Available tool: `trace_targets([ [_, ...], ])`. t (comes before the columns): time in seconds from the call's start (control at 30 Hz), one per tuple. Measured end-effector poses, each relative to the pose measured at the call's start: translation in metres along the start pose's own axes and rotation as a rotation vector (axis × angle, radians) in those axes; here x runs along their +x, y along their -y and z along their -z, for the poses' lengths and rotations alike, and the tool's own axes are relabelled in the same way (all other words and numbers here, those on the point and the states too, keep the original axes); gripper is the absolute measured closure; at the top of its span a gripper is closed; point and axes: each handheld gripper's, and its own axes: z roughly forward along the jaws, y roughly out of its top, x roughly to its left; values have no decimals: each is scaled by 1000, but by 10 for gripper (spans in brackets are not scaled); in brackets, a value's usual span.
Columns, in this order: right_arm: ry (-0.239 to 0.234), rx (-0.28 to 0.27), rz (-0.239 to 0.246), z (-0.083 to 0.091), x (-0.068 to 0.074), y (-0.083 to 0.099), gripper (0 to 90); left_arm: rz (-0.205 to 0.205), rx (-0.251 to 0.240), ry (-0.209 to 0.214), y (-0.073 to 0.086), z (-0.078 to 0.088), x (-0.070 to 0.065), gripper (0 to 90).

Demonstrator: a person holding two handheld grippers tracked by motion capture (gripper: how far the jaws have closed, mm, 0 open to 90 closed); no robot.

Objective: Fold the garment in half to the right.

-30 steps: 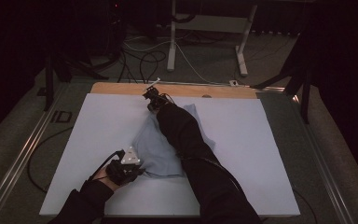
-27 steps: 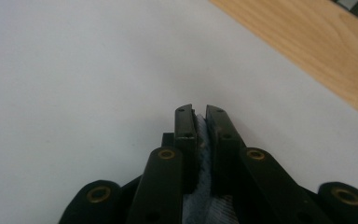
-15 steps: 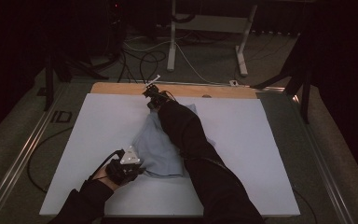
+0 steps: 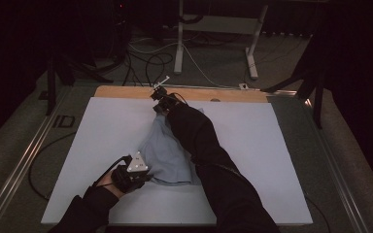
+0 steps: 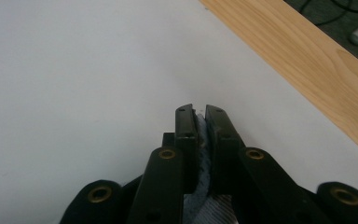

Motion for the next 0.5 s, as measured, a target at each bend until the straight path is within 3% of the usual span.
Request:
trace_targets([
  [0.33,-9,-32,4,18,-6,0,850,-61,-3,2,-17,7,-2,836],
  [0.4,-22,-41,-13,23,-8,2,850,-69,-3,2,-21,8,-2,836],
  [0.5,-9,-56,-5,30,-11,4,850,-81,-6,6,-25,9,-2,836],
])
